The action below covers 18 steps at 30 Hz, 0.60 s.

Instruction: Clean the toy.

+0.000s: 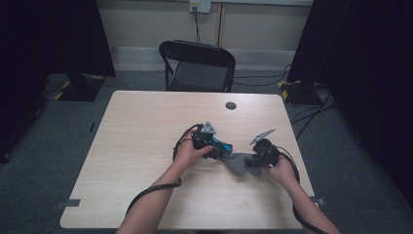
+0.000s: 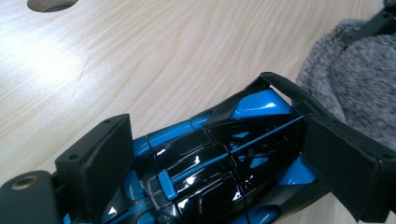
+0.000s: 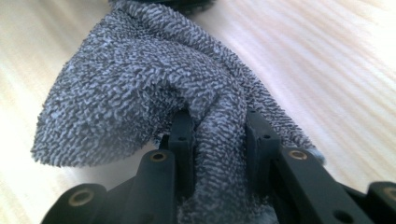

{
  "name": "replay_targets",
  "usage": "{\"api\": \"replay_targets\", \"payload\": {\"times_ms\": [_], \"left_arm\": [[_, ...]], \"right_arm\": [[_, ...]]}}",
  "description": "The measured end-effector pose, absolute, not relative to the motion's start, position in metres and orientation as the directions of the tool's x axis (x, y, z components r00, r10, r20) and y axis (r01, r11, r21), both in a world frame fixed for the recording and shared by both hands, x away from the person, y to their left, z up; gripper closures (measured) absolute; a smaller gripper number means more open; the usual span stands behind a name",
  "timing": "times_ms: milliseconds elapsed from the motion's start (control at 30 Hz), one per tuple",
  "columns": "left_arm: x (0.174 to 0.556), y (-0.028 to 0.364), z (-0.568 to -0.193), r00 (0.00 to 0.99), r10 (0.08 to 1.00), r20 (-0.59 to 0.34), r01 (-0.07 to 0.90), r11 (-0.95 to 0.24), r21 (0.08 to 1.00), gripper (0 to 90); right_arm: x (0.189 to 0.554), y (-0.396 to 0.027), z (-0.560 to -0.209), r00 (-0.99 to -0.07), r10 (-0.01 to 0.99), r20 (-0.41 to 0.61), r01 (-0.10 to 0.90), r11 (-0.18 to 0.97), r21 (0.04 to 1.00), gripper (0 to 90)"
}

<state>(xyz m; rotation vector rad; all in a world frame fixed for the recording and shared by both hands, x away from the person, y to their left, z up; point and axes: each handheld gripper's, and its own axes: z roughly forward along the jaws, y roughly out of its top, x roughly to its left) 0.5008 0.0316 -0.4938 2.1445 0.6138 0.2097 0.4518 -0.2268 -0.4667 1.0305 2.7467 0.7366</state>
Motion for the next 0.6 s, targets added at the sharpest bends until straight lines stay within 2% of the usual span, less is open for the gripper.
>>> {"api": "replay_targets", "payload": {"times_ms": [600], "left_arm": [[0.501, 0.032, -0.494, 0.865, 0.497, -0.071, 0.351, -0.497, 0.794, 8.9]], "right_arm": [[0.477, -0.234, -0.466, -0.725, 0.687, 0.052, 0.624, 0.623, 0.472, 68.5]]}}
